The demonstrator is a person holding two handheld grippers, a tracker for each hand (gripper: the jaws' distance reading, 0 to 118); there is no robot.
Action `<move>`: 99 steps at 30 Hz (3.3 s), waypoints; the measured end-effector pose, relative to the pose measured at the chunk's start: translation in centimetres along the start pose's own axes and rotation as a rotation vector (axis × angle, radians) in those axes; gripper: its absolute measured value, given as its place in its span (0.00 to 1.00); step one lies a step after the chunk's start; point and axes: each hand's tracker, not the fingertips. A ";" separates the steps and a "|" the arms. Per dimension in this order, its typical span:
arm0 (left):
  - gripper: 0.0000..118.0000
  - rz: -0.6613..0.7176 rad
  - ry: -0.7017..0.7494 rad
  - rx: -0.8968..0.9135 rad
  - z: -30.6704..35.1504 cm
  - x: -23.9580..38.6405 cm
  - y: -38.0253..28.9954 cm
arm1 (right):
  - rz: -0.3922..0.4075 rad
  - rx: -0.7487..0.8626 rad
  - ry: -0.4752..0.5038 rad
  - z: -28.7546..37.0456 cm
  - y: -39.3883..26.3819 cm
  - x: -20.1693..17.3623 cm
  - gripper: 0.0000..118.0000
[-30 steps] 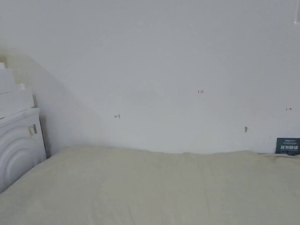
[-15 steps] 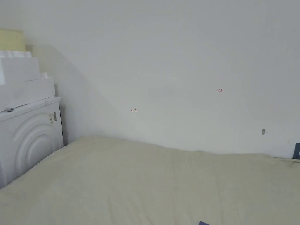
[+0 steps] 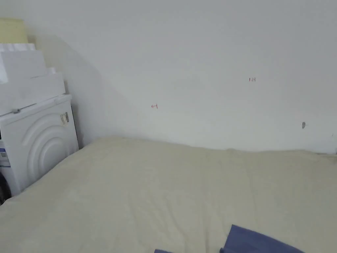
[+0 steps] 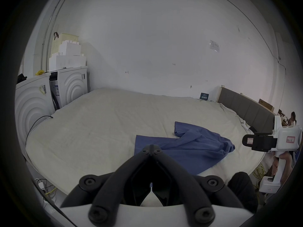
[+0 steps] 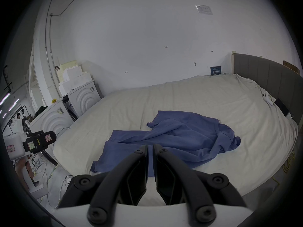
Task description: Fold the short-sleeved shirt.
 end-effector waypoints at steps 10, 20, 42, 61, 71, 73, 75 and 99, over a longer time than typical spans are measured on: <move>0.00 -0.005 -0.001 -0.067 -1.8 0.0 -1.4 | -0.015 -0.050 -0.004 -0.6 -1.5 0.7 0.05; 0.63 -0.072 -0.072 -0.184 -16.7 -1.3 0.4 | -0.025 -0.095 -0.037 -1.2 -1.8 2.2 0.05; 0.17 -0.174 -0.009 -0.535 -36.6 -1.6 -2.4 | -0.134 -0.249 -0.116 -5.8 -4.4 7.0 0.06; 0.10 -0.261 0.019 -0.760 -40.6 -0.1 -1.7 | 0.535 -0.631 -0.042 -33.6 13.9 16.0 0.70; 0.10 -0.231 0.019 -0.752 -40.4 -0.4 -2.1 | 0.636 -0.781 -0.039 -44.1 11.7 19.5 0.78; 0.10 -0.208 0.020 -0.741 -40.3 -0.5 -2.1 | 0.588 -0.731 -0.069 -43.2 11.8 20.3 0.83; 0.10 -0.189 0.013 -0.735 -40.2 -0.9 -2.1 | 0.511 -0.681 -0.056 -41.5 11.5 20.7 0.72; 0.07 0.013 -0.173 -0.064 -16.6 -4.1 12.3 | 0.240 -0.007 0.001 -12.4 18.7 12.4 0.04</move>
